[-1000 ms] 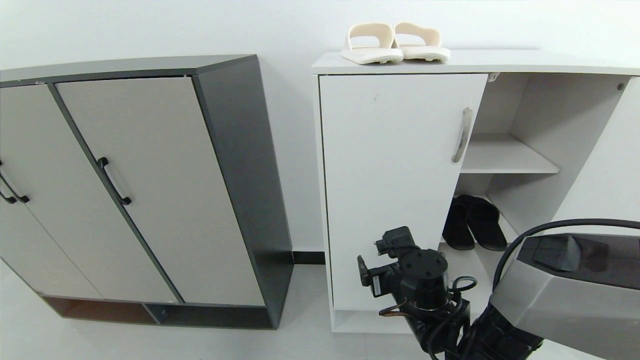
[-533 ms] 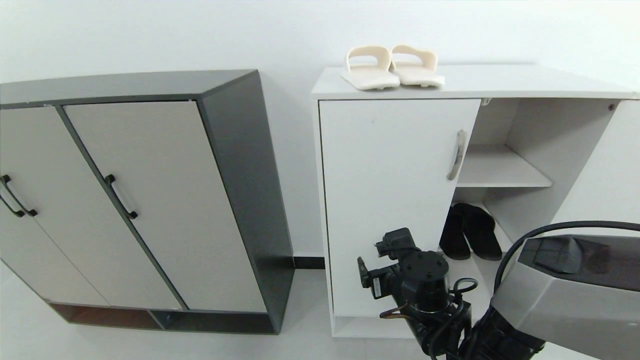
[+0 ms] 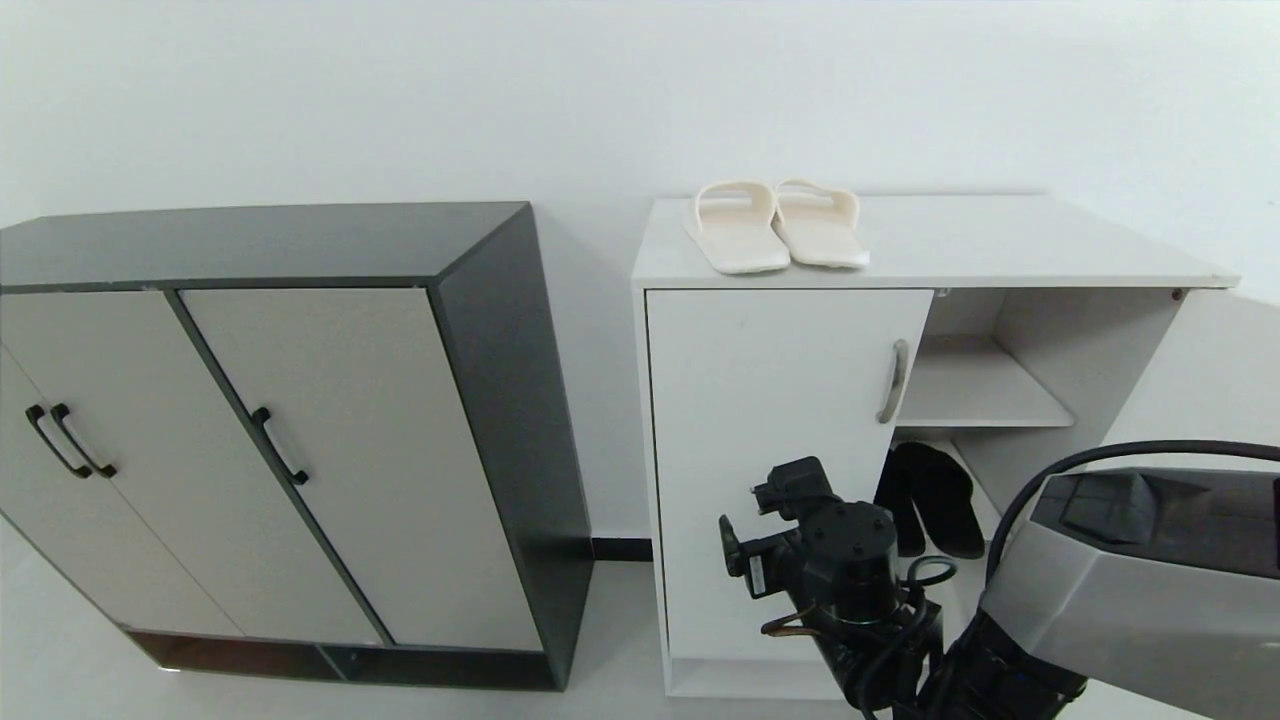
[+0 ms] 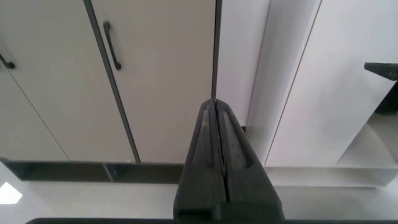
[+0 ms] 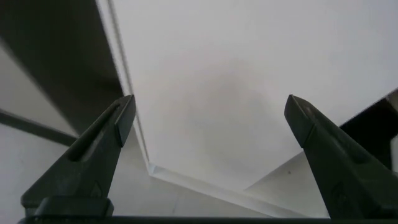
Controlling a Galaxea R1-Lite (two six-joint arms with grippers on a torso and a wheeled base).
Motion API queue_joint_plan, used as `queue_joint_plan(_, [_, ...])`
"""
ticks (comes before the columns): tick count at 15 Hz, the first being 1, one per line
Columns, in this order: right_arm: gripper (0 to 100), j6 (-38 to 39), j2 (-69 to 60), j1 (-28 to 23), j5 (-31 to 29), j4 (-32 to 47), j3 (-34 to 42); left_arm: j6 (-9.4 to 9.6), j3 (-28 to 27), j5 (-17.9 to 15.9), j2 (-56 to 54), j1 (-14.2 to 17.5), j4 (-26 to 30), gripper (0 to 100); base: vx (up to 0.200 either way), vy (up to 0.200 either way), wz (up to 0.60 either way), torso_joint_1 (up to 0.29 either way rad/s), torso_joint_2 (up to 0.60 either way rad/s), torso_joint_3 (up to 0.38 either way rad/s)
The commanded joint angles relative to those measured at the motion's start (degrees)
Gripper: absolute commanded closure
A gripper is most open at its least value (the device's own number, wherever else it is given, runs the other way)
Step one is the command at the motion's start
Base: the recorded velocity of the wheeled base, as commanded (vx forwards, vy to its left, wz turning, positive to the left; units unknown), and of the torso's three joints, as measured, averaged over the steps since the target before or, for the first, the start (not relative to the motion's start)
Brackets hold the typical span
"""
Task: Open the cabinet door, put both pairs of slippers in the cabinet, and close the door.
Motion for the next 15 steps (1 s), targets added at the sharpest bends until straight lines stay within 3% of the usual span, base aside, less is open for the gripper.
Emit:
queue_joint_plan(1, [0, -0.02, 0.32, 0.17, 0.03, -0.08, -0.04, -0.01, 0.0, 0.02, -0.01, -0.02, 0.02, 100, 0.0, 0.0, 0.0, 0.159, -0.47, -0.315])
queue_joint_plan(15, [0, -0.72, 0.41, 0.08, 0.03, -1.4, -0.04, -0.01, 0.0, 0.02, -0.01, -0.02, 0.02, 100, 0.0, 0.0, 0.0, 0.201, -0.51, -0.311])
